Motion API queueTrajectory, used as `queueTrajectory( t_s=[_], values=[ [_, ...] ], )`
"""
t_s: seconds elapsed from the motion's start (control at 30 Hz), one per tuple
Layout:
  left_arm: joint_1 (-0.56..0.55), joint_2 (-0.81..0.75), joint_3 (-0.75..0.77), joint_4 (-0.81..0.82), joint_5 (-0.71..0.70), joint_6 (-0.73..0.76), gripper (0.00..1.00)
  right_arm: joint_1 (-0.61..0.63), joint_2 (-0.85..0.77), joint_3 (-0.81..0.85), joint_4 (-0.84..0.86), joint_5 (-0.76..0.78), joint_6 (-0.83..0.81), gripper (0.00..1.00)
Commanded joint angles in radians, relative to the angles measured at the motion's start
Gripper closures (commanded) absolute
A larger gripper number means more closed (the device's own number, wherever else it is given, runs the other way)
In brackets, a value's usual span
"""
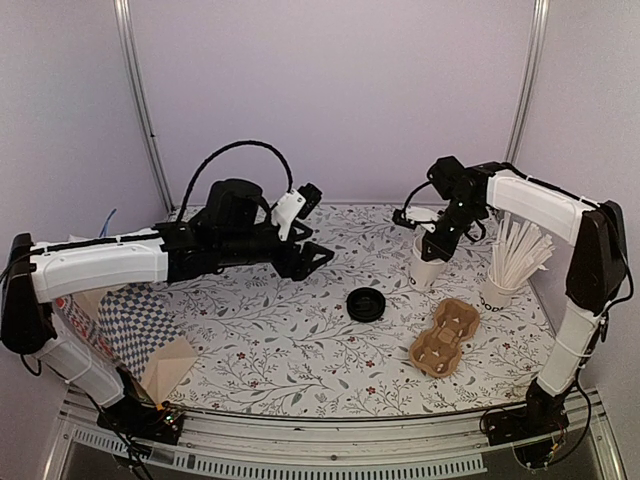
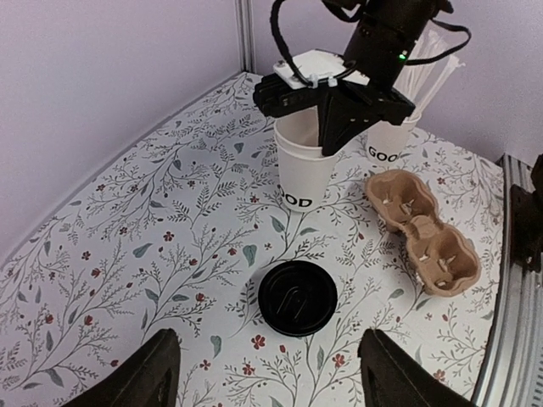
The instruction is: Pack the takeout coffee
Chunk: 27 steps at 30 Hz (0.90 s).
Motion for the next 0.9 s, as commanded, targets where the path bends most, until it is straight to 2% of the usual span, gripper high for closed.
queueTrajectory(
  t_s=[0.0, 0.13, 0.33, 0.47, 0.87],
  values=[
    [-0.014, 0.049, 0.026, 0.124, -0.057, -0.205, 0.22, -0.004, -0.119, -0.042, 0.121, -0.056, 0.022, 1.0],
    [-0.022, 0.109, 0.069, 0.216, -0.087, -0.422, 0.13, -0.003, -0.185, -0.099, 0.225, -0.153, 0.031, 1.0],
    [-0.027, 0.223, 0.126, 0.346, -0.169, -0.599, 0.12, 0.013, -0.253, -0.135, 0.314, -0.385, 0.08, 1.0],
    [-0.027, 0.282, 0.156, 0.428, -0.128, -0.667, 0.13, 0.084, -0.256, -0.109, 0.33, -0.383, 0.073, 1.0],
    [-0.026, 0.321, 0.132, 0.457, -0.124, -0.73, 0.18, 0.18, -0.205, -0.041, 0.328, -0.354, 0.075, 1.0]
  ],
)
